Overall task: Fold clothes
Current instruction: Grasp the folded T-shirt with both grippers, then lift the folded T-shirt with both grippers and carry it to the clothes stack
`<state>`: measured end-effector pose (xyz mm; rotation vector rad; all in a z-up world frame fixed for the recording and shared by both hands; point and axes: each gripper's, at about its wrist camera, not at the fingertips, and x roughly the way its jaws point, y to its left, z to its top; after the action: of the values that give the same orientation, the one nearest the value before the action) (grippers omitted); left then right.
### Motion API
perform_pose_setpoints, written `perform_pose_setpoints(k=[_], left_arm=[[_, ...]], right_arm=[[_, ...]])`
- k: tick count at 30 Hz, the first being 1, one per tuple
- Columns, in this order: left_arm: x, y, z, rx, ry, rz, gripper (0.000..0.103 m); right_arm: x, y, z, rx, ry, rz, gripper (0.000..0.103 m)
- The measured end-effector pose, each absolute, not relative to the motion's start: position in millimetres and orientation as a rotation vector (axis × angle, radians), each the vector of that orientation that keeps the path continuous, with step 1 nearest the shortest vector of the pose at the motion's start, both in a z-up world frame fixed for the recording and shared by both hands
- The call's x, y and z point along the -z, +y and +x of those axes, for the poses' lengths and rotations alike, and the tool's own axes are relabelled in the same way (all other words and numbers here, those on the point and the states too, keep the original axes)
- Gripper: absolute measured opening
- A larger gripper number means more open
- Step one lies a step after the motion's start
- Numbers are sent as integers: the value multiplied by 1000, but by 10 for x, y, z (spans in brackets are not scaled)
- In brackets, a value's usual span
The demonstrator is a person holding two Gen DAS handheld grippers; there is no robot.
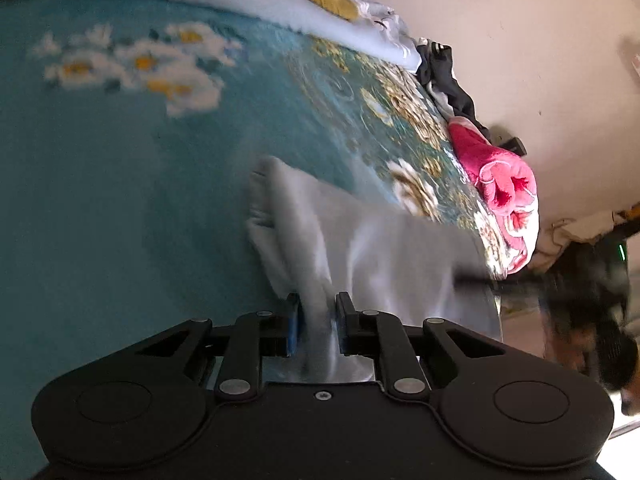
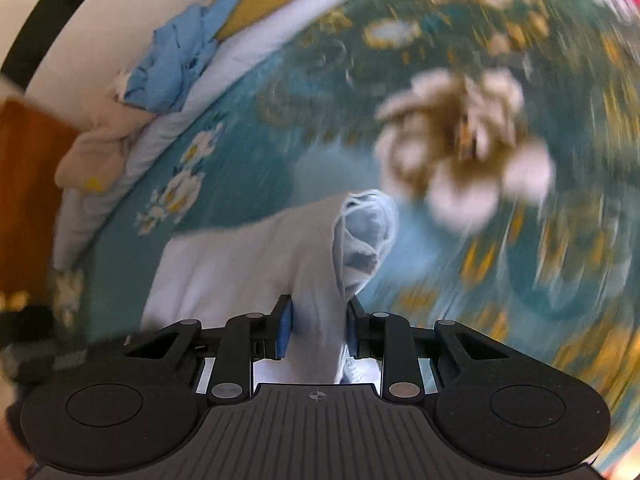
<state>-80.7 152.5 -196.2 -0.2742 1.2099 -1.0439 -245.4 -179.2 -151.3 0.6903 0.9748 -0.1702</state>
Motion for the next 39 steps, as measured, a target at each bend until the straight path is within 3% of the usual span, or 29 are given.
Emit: perform_pose_setpoints(k=[8,10,14,16,18,25,29,35,38,39], left_arm=[[1918,1255,-1402,811,1203,-351,13],[1842,1268,-1439,752,1186,-371,14],[1671,1333,-1426,658,1141,-426,30],[1656,1325,-1381,622,1132,-431,38],[1692,1316,-1321,591,1138,-440,44],[1977,1155,-1232,577,1202,-482,51],[2018,1176,-1206,569,1198,-534,55],[2041,1200,-1197,522,1200,-626,57],[1998,1134,-1213,507,1189,-564,39],[1982,1116,-1225,500,1185,-541,28]], right_arm=[[1543,-2141,-1815,-12,1105,458,25],[1561,-2197,-1819,-44,1124,442,34],[1549,-2393,-1904,-86,1114,482,38],[1598,-2511,-1916,-104,1127,528,47],[1685,-2599,-1888,-126,1146,577,47],[2009,-2709,-1737,-229,1211,709,59],[2048,-2749,-1712,-262,1220,741,59],[2093,-2742,-1657,-283,1245,794,35],[2025,-2682,-1624,-286,1252,741,27],[1998,-2660,-1613,-287,1253,721,25]])
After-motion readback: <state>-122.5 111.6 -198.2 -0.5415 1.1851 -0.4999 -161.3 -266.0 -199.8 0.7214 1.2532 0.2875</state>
